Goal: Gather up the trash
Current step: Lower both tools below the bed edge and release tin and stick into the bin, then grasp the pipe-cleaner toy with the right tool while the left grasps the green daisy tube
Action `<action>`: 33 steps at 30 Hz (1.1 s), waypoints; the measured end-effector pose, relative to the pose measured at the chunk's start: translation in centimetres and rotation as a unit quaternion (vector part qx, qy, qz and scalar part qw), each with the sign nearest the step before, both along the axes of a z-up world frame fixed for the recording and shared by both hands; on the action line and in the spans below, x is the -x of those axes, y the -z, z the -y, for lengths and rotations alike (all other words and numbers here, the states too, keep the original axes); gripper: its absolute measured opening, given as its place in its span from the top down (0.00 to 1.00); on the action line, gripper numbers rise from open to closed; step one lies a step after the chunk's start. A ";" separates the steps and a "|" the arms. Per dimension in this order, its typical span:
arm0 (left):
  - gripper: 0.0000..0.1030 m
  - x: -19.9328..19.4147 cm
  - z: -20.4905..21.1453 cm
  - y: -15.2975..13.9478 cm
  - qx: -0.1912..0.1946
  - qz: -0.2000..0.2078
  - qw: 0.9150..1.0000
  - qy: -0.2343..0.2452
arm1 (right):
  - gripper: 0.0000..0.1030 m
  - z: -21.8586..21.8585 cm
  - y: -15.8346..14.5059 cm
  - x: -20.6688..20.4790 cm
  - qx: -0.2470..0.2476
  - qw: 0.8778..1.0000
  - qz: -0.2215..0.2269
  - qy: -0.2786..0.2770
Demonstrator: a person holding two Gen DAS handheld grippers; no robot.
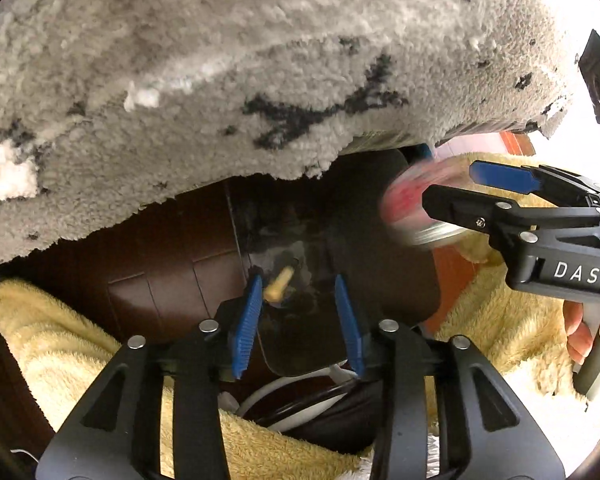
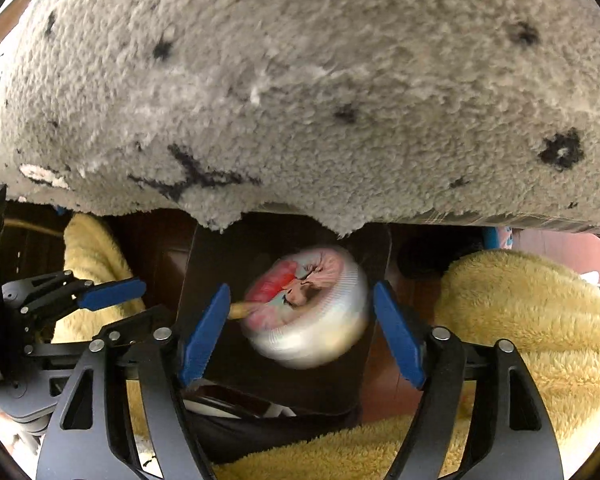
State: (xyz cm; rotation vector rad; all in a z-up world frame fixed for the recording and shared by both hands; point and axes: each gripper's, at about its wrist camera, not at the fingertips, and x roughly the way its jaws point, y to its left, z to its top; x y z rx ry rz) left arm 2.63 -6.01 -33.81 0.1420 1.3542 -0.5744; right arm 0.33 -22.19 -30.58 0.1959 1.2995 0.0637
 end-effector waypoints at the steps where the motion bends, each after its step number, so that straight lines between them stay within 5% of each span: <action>1: 0.63 0.0 -0.1 -0.2 -0.001 0.003 1.000 -0.001 | 0.26 0.1 -0.2 0.0 0.001 1.000 0.003 0.001; 12: 0.44 0.6 -1.9 -5.9 -0.007 0.107 0.994 -0.037 | 0.26 1.2 -4.4 0.4 0.038 0.997 0.065 0.022; 22: 0.21 1.9 -4.1 -14.0 -0.006 0.224 0.972 -0.072 | 0.26 0.8 -11.1 1.3 0.066 0.985 0.161 0.019; 33: 0.17 0.5 -5.6 -19.0 -0.008 0.290 0.952 -0.099 | 0.26 0.6 -15.9 -0.3 0.075 0.971 0.225 0.014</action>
